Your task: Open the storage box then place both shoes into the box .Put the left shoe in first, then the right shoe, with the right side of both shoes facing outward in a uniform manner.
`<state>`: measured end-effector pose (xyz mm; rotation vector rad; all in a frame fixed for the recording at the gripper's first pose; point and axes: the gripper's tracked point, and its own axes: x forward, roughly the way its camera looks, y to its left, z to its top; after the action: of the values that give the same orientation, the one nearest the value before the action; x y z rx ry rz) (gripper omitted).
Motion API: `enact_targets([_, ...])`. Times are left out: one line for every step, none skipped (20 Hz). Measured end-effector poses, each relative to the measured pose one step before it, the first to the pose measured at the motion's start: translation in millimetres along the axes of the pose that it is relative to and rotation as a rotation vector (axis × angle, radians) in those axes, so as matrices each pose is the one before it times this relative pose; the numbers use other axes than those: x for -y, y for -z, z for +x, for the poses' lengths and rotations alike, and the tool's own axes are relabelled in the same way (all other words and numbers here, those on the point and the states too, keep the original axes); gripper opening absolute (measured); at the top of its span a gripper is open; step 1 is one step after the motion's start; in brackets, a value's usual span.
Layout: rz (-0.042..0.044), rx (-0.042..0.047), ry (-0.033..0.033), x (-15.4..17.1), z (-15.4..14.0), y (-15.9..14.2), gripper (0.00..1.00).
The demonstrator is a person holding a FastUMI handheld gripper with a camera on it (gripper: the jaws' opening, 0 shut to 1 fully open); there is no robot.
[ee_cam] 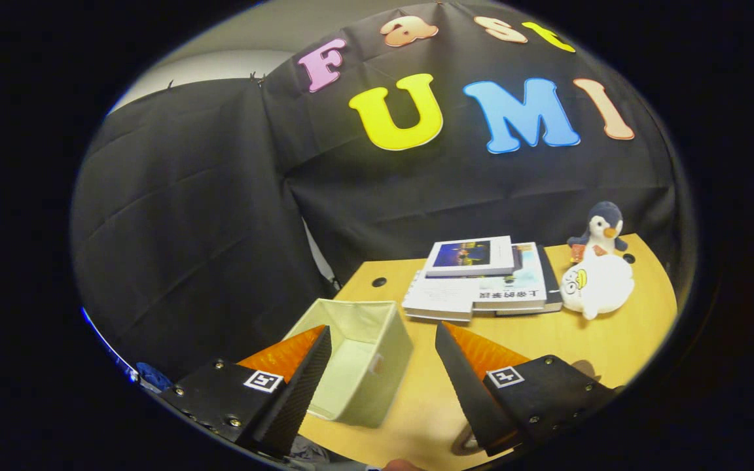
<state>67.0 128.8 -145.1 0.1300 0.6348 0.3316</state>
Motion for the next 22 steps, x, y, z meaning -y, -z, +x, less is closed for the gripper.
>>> enact_targets([-0.00698,-0.00674,0.02627,15.19,-1.88,6.12,0.98])
enact_targets([-0.00816,-0.00889,0.02550,12.30,-6.42,8.03,0.97])
enact_targets([-0.00961,-0.01048,0.02265,12.46,-1.68,8.21,0.97])
enact_targets([-0.01126,-0.01260,0.02281,15.10,1.28,10.66,0.98])
enact_targets([-0.00970,-0.01737,0.02034,13.54,2.14,9.68,0.98])
enact_targets([-0.00681,-0.01736,0.01515,11.18,3.03,11.04,0.98])
enact_targets([-0.00382,-0.01827,0.01483,10.64,3.54,10.91,0.98])
enact_targets([0.00002,-0.02015,0.01279,8.98,1.97,11.46,0.98])
enact_targets([0.00264,-0.02077,0.00942,7.87,3.17,11.48,0.98])
enact_targets([0.00629,-0.02416,0.01015,7.70,3.79,13.72,0.98])
enact_targets([0.00838,-0.02428,0.00946,7.47,3.45,11.99,0.98])
enact_targets([0.00925,-0.02203,0.00986,6.72,3.76,12.44,0.98])
enact_targets([0.01107,-0.01786,0.00869,5.42,2.59,10.95,0.98])
enact_targets([0.01339,-0.01892,0.00657,5.50,3.60,9.67,0.98])
enact_targets([0.01271,-0.01850,0.00424,5.02,4.17,8.74,0.98])
enact_targets([0.01002,-0.02111,0.00209,2.59,3.69,10.23,0.98])
enact_targets([0.00279,-0.02109,0.00336,3.05,4.88,8.88,0.98])
enact_targets([-0.00312,-0.01761,0.00768,4.29,3.55,6.14,0.98])
enact_targets([-0.00639,-0.01747,0.01050,3.87,2.72,6.38,0.98])
enact_targets([-0.00106,-0.01619,-0.00492,0.50,3.09,6.66,0.98])
enact_targets([0.00707,-0.00996,-0.00400,-0.86,3.14,3.64,0.97])
enact_targets([0.00701,-0.01468,-0.00387,-0.11,2.50,5.10,0.93])
